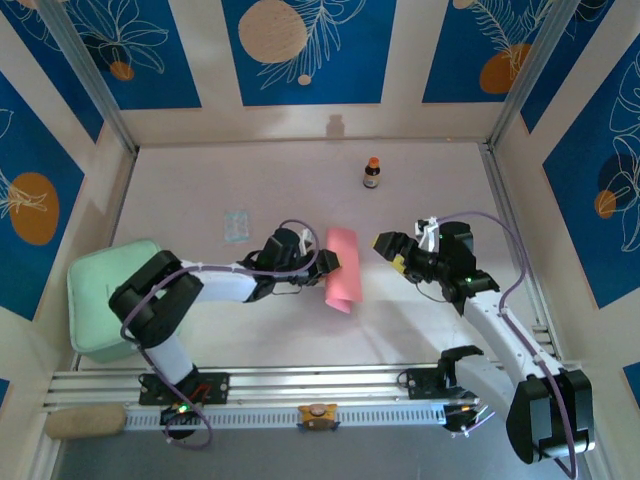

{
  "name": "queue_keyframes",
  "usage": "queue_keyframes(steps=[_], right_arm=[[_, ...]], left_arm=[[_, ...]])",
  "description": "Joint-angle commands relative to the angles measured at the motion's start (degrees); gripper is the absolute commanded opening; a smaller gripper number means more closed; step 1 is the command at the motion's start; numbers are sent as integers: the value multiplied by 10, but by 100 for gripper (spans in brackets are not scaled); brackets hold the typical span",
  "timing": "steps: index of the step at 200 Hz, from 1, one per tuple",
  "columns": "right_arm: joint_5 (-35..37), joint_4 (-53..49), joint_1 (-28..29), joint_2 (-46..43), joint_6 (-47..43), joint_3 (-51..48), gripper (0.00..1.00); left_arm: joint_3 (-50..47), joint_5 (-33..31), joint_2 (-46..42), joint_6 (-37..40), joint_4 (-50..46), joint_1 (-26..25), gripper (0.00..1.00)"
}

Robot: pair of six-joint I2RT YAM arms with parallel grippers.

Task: Fold a paper plane with a square sheet of paper (pick it up from the middle)
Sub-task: First fold the square sheet of paper in half at the center of the table, then hold the square sheet of paper at the center of the table.

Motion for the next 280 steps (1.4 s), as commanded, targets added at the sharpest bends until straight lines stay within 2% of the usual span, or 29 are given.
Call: queue_keyframes(steps=[1, 31, 53, 57, 74, 97, 120, 152, 201, 244, 261, 280], right_arm=[[-57, 34, 8, 2, -37, -5, 95], [-72, 4, 9, 31, -48, 16, 95], [-82, -51, 8, 83, -54, 51, 95], [-86, -51, 8, 92, -55, 54, 100], [-89, -59, 10, 122, -45, 61, 99], [-70, -66, 16, 140, -33, 68, 99], [-47, -96, 23, 150, -38, 88, 99], [-45, -88, 29, 156, -36, 84, 99], [-71, -66, 36, 179, -33, 80, 99], [-84, -38, 44, 172, -29, 69, 100], [-80, -30, 47, 171, -21, 64, 97], [-79, -28, 51, 180, -20, 61, 89]], left_arm=[[-3, 20, 14, -2, 15, -2, 43], [1, 30, 37, -2, 21, -5, 43], [-3, 33, 50, -3, 25, -5, 44], [-4, 33, 52, -3, 25, -5, 44], [-5, 31, 56, 0, 14, -6, 45], [-3, 23, 55, 12, -14, -6, 47], [4, 14, 46, 34, -58, -6, 52], [30, 0, 33, 73, -135, -8, 58], [79, -30, 10, 149, -271, -10, 63], [110, -52, 6, 193, -352, -10, 60], [115, -53, 11, 200, -363, -10, 56], [118, -50, 17, 211, -367, -10, 55]])
